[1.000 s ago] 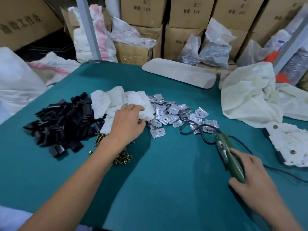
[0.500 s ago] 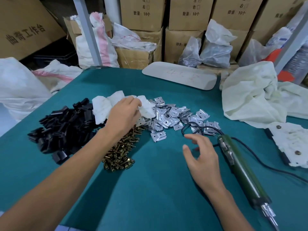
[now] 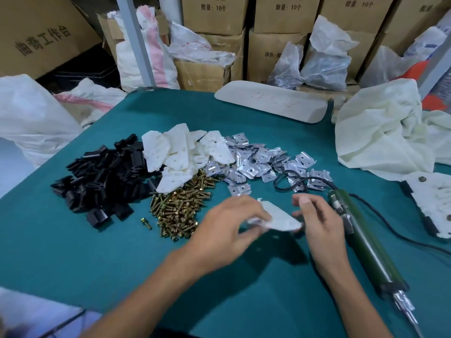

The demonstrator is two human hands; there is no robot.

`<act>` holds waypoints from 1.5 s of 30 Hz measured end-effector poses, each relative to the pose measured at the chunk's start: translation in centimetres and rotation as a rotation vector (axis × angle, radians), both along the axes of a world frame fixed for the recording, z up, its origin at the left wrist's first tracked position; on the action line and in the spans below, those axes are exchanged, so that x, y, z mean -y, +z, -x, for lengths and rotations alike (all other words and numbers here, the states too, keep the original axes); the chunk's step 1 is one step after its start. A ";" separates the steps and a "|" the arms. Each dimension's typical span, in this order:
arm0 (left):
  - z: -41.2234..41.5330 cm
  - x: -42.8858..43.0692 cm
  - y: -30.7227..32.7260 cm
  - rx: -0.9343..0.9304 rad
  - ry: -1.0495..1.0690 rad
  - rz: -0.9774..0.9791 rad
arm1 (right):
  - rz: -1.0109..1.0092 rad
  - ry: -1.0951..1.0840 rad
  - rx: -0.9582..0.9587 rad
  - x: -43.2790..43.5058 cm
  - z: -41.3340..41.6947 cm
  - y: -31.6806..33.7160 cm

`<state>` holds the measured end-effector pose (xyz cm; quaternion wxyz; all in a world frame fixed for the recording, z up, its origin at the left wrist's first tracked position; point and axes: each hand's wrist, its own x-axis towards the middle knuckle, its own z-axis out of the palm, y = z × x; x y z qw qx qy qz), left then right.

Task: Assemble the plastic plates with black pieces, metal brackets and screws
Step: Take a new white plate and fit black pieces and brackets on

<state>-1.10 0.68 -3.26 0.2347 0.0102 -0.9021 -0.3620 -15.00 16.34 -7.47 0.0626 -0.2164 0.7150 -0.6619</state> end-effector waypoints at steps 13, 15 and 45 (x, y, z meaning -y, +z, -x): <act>-2.9 11.8 1.0 0.156 0.608 0.096 | -0.571 0.314 -0.284 0.1 -1.0 -0.1; -3.4 16.4 1.4 0.200 0.810 0.159 | -0.564 0.298 -0.264 0.1 -1.0 -0.1; -4.8 21.3 0.5 0.440 0.866 0.238 | -0.470 0.253 -0.158 -0.2 -0.5 -0.9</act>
